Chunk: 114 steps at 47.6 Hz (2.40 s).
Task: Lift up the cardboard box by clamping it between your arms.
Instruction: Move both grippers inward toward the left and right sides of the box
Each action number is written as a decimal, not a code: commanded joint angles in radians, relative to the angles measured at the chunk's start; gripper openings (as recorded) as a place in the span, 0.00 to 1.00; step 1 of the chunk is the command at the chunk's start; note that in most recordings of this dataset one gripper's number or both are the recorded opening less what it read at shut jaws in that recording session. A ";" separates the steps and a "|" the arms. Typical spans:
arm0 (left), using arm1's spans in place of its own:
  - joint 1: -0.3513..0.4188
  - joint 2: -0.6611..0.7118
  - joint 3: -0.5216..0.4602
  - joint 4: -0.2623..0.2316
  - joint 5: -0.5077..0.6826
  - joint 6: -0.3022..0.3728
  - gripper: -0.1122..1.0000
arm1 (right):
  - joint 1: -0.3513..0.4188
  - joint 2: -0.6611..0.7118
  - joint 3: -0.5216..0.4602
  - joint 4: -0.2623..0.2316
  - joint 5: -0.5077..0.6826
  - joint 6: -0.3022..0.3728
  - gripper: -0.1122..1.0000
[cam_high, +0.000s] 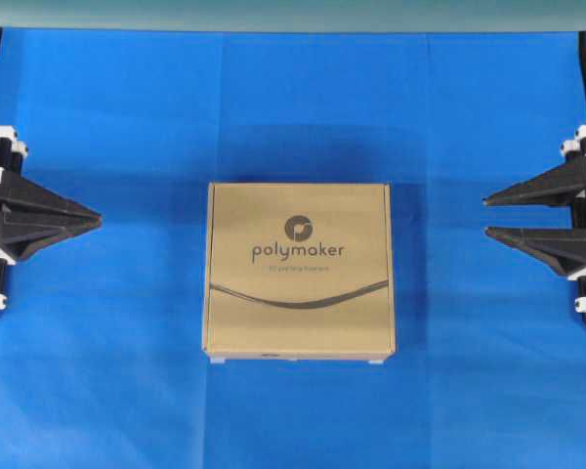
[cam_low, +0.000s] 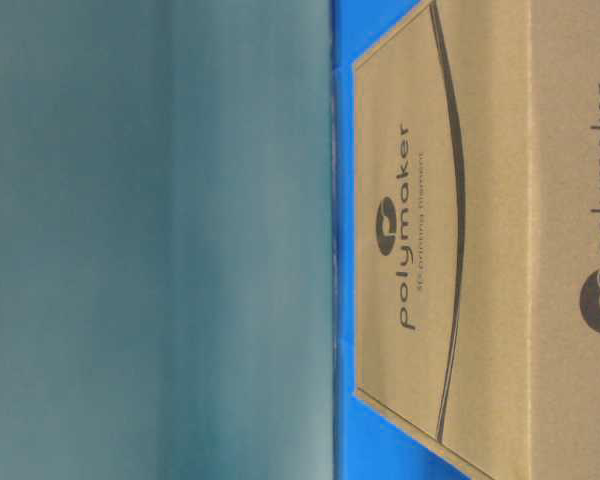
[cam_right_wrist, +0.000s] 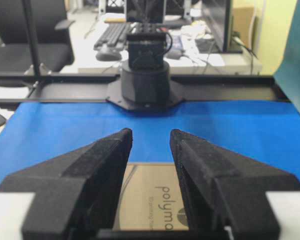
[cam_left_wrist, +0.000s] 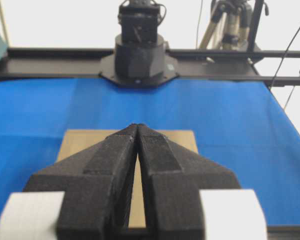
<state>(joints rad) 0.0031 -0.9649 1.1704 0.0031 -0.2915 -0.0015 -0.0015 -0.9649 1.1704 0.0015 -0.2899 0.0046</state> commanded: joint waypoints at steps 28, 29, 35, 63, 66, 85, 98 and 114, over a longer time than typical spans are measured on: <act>0.008 0.192 -0.170 0.018 0.535 -0.034 0.11 | -0.037 0.190 -0.190 0.044 0.749 0.012 0.11; 0.008 0.202 -0.175 0.017 0.548 -0.035 0.11 | -0.035 0.198 -0.193 0.043 0.767 0.012 0.11; 0.008 0.264 -0.198 0.018 0.621 -0.035 0.11 | -0.037 0.253 -0.206 0.031 0.871 0.012 0.11; 0.009 0.388 -0.245 0.023 0.715 -0.017 0.12 | -0.069 0.365 -0.215 0.000 0.945 0.003 0.34; 0.017 0.396 -0.244 0.020 0.719 -0.025 0.22 | -0.075 0.374 -0.212 0.000 0.951 0.008 0.50; 0.035 0.518 -0.236 0.023 0.696 -0.020 0.87 | -0.077 0.466 -0.178 -0.011 0.931 -0.002 0.99; 0.051 0.644 -0.241 0.023 0.604 -0.020 0.88 | -0.078 0.581 -0.166 -0.046 0.802 0.002 0.99; 0.075 0.799 -0.302 0.023 0.528 0.011 0.88 | -0.086 0.767 -0.216 -0.072 0.629 0.003 0.99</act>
<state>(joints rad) 0.0721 -0.1856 0.8989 0.0215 0.2531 -0.0015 -0.0859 -0.2209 0.9879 -0.0675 0.3697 0.0092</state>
